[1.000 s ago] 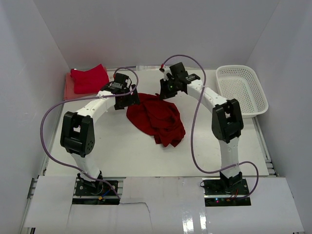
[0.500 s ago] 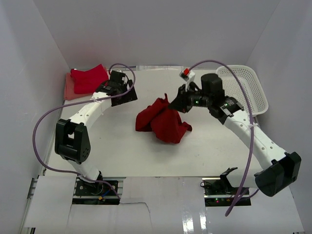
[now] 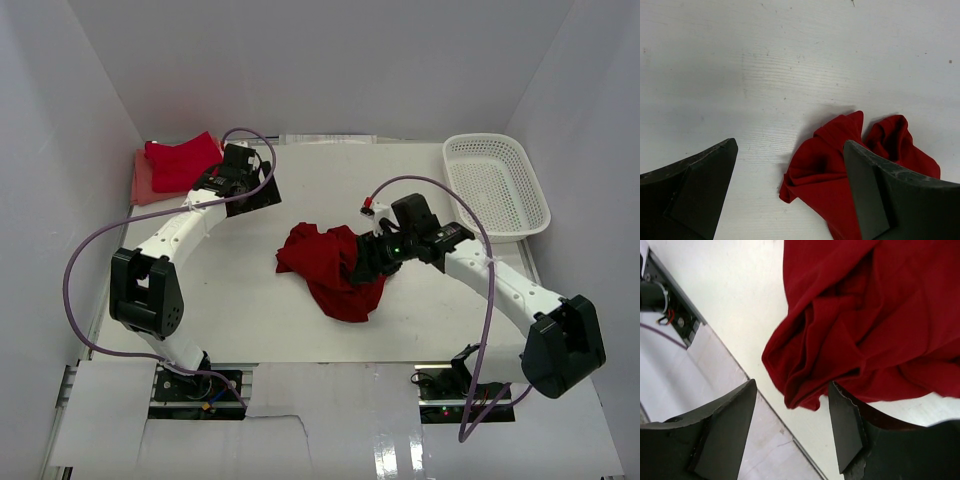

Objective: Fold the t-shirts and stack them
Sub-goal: Flatten out the tshirt

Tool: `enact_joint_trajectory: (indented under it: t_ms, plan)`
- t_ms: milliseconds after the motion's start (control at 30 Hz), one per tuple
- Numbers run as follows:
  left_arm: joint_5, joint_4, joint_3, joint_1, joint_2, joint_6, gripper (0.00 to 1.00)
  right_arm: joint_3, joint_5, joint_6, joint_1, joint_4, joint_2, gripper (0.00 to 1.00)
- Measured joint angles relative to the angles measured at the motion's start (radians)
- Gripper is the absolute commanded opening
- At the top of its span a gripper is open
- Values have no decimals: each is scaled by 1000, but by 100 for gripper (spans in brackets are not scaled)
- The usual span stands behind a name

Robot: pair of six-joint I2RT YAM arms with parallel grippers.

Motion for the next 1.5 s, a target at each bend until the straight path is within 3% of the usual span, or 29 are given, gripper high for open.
enact_joint_trajectory:
  t_ms: [400, 467, 500, 533, 600, 833, 1100, 1200, 1333, 1500]
  plan:
    - [65, 24, -39, 0, 4, 16, 98, 45, 63, 26, 5, 92, 200, 64]
    - [69, 29, -42, 0, 4, 19, 98, 45, 71, 26, 13, 94, 223, 60]
    - [73, 30, -43, 0, 4, 19, 98, 47, 76, 26, 16, 95, 230, 54]
    - [76, 31, -45, 0, 4, 20, 98, 50, 82, 23, 21, 94, 237, 33]
    - [80, 30, -46, 0, 4, 22, 98, 61, 91, 14, 27, 96, 249, 9]
    - [88, 34, -47, 0, 4, 26, 98, 146, 90, 23, 34, 90, 306, 8]
    - [75, 39, -55, 0, 3, 26, 98, 656, -118, 60, 39, 95, 492, 8]
    - [63, 39, -60, 0, 1, 26, 98, 741, -151, 66, 38, 113, 433, 8]
    - [53, 40, -62, 0, -7, 26, 98, 689, -149, 71, -21, 113, 212, 8]
    - [48, 42, -63, 0, -33, 26, 98, 513, -109, 71, -322, 89, -101, 8]
